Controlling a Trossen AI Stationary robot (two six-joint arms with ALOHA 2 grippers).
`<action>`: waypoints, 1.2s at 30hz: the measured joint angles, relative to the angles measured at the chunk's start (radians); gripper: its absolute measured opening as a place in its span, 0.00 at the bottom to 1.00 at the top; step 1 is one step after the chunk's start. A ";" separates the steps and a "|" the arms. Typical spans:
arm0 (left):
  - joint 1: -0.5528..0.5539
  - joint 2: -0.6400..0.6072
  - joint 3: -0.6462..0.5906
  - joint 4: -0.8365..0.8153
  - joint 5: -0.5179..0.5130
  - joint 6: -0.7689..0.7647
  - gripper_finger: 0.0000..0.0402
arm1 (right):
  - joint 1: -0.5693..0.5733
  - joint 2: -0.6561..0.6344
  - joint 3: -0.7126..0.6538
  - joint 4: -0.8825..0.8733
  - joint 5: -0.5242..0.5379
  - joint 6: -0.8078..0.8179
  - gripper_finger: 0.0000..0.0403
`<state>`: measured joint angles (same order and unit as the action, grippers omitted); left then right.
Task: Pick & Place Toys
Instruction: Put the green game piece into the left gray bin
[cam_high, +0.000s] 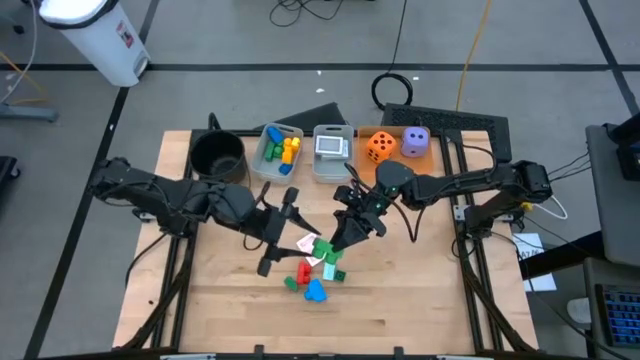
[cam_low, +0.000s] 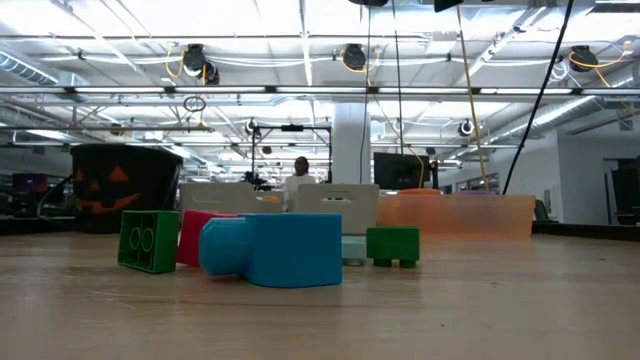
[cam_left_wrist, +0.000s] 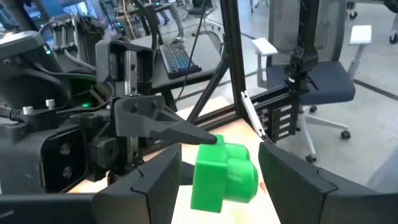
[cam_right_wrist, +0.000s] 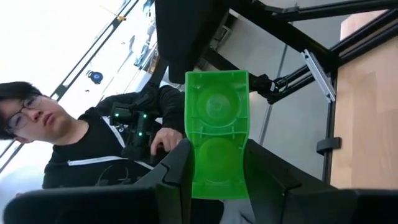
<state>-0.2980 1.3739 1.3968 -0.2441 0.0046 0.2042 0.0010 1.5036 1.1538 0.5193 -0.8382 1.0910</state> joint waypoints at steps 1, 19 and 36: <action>0.003 0.001 0.000 0.000 0.002 0.001 0.56 | 0.000 0.000 0.000 0.002 0.000 0.000 0.23; 0.036 0.016 0.000 0.016 0.048 0.020 0.56 | -0.011 0.000 0.000 0.053 0.002 -0.003 0.23; 0.037 0.060 0.000 0.039 0.078 0.001 0.56 | -0.032 0.000 0.000 0.058 0.000 -0.004 0.23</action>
<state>-0.2611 1.4338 1.3972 -0.2054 0.0826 0.2054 -0.0311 1.5032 1.1538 0.5774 -0.8381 1.0870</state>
